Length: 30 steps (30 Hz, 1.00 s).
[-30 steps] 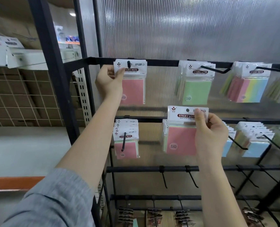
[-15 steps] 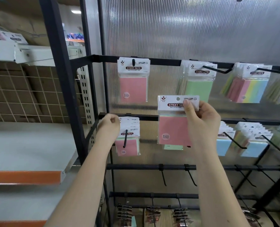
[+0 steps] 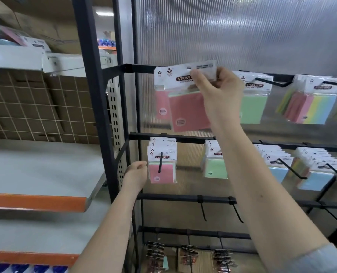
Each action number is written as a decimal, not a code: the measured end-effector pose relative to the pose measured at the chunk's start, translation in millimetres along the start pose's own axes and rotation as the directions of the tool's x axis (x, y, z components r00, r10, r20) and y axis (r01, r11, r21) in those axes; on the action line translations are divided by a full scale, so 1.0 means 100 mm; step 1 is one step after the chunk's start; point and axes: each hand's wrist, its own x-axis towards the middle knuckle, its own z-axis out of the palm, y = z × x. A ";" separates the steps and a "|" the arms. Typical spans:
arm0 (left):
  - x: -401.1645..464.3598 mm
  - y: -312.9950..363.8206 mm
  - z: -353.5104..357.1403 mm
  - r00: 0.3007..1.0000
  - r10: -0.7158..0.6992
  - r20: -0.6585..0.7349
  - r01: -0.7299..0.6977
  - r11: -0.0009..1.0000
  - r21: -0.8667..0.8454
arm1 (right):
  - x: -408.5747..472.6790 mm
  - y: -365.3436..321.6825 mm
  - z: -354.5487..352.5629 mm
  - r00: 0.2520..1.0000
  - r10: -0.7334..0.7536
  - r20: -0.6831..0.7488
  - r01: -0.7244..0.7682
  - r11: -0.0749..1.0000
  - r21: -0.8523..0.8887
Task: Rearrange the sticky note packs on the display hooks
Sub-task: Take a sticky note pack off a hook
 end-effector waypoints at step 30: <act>0.00 -0.14 0.05 0.994 0.109 0.012 -0.109 0.961 0.254 | 0.10 0.20 0.32 0.997 0.080 -0.003 -0.079 0.988 -0.132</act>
